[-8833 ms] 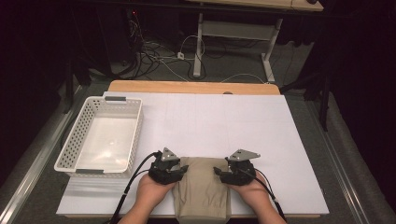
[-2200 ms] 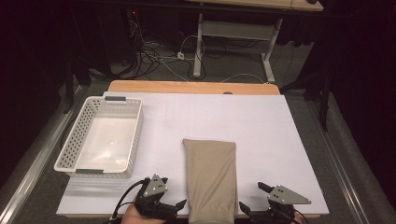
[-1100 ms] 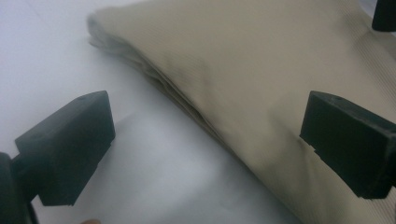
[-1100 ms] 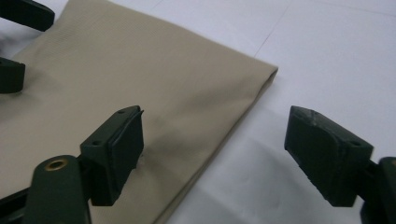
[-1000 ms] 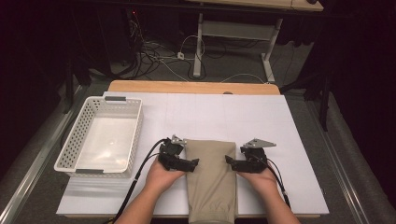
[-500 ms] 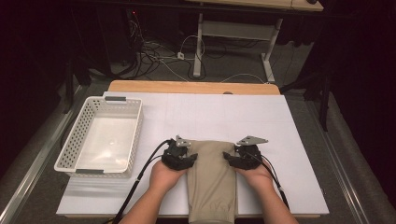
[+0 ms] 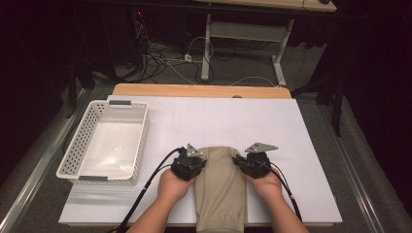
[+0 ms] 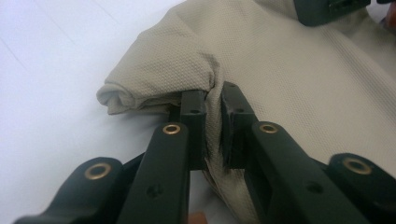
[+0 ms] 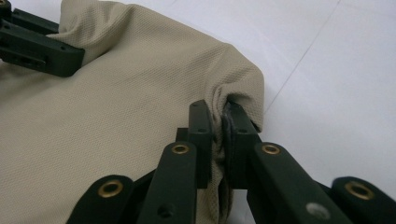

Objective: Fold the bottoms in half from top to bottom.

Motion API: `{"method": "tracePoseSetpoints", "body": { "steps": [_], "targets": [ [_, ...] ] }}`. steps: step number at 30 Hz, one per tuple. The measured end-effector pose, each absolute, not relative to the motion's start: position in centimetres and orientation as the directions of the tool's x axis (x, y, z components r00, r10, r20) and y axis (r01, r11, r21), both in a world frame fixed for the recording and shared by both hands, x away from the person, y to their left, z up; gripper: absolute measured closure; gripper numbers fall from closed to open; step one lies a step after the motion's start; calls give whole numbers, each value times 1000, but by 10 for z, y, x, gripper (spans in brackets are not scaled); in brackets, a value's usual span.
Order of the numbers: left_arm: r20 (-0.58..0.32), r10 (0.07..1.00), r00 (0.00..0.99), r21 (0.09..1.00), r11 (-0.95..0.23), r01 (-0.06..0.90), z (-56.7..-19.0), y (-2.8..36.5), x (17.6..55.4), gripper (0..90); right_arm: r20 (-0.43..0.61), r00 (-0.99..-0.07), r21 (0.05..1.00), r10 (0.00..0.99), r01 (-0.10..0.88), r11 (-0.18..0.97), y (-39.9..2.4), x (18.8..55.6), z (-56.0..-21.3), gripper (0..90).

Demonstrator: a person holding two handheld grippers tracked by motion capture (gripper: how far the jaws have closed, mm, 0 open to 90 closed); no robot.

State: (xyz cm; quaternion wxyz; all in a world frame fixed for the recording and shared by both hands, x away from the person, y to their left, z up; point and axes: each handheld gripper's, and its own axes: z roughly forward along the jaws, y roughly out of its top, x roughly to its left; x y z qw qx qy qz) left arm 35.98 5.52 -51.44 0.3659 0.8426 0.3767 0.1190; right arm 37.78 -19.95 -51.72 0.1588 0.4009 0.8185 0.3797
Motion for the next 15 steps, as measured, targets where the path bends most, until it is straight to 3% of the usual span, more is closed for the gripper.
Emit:
{"method": "tracePoseSetpoints", "body": {
  "steps": [7,15],
  "targets": [
    [-84,705,704,780,-393,487,-489,66,355,799,11,-633,822,774,446,354,-208,367,-499,848],
    [-87,716,693,762,-400,509,-492,60,391,798,13,-613,803,790,477,357,-209,392,-507,847]
  ]
}}
